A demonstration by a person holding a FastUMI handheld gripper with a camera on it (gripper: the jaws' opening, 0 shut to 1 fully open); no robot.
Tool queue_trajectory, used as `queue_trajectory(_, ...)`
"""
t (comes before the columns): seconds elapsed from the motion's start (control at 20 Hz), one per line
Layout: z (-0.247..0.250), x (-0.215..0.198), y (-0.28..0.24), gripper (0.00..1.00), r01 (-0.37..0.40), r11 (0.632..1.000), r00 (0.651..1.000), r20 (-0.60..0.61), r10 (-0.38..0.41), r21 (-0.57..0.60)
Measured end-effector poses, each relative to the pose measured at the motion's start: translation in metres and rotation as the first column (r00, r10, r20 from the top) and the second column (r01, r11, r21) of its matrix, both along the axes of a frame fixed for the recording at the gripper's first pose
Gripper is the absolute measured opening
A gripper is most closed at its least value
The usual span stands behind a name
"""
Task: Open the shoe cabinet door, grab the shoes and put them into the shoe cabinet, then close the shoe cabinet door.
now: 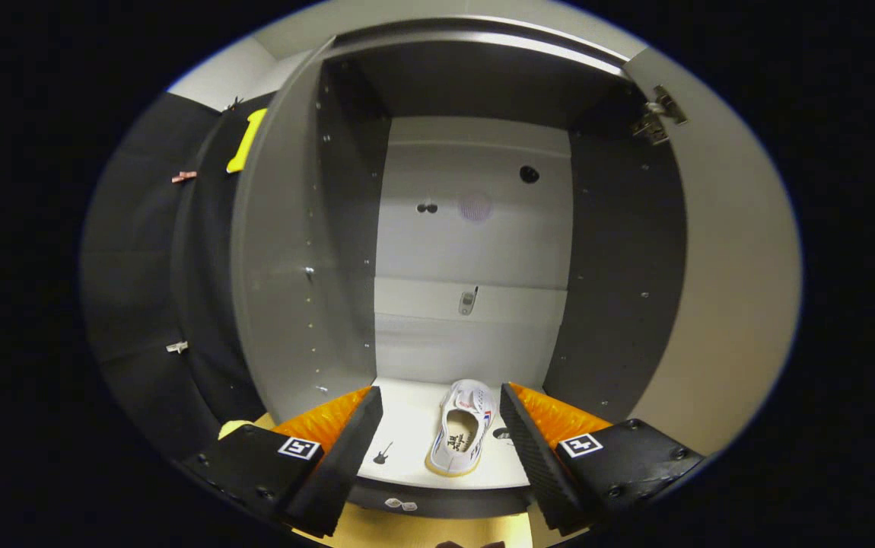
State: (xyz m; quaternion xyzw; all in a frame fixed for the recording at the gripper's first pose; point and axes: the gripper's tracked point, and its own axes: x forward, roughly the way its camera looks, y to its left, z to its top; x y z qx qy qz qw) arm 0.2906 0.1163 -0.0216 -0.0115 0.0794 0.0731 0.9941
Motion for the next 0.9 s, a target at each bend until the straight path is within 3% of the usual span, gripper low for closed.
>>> queue_trajectory(0.4,0.027,-0.142,-0.039,0.98,0.037,0.998,0.997,0.059,-0.040,0.048)
queue_trajectory(0.65,0.050,-0.208,-0.085,0.98,0.085,0.995,0.991,0.095,-0.090,0.052)
queue_trajectory(0.9,0.064,-0.285,-0.161,0.97,0.227,0.973,0.964,0.132,-0.232,0.052)
